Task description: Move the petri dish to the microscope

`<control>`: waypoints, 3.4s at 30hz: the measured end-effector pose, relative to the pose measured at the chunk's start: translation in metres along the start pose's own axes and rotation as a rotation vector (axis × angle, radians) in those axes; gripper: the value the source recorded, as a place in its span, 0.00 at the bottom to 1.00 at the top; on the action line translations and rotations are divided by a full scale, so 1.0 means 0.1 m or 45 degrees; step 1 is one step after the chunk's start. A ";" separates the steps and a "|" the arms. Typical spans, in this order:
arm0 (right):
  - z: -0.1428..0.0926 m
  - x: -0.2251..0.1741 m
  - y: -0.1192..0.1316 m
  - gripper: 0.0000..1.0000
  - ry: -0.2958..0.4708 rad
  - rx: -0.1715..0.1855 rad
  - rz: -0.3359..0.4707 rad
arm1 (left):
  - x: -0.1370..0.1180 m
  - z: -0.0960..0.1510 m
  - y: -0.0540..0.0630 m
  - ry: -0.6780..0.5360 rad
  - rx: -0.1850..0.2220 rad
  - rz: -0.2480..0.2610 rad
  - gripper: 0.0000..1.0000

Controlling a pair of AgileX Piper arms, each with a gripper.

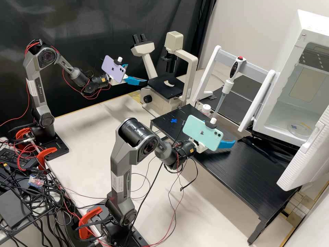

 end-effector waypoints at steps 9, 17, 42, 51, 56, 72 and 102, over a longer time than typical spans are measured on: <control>0.01 0.00 0.00 1.00 -0.002 0.000 0.002 | 0.00 0.00 0.00 0.000 0.000 0.000 1.00; 0.14 -0.08 0.12 1.00 -0.044 0.036 0.035 | 0.00 0.00 0.00 0.000 0.000 0.000 1.00; 0.47 0.19 1.26 1.00 -0.037 0.128 0.408 | 0.00 0.00 0.00 0.000 0.000 0.000 1.00; 0.48 0.59 1.58 1.00 -0.084 0.138 0.450 | 0.00 0.00 0.00 0.000 0.000 0.000 1.00; 0.48 0.85 1.69 1.00 -0.120 0.149 0.422 | 0.00 0.00 0.00 0.000 0.000 0.000 1.00; 0.47 1.56 1.76 1.00 -0.174 0.155 0.330 | 0.00 0.00 0.00 0.000 0.000 0.000 1.00; 0.56 1.98 1.54 1.00 -0.205 0.035 0.259 | 0.00 0.00 0.00 0.000 0.000 0.000 1.00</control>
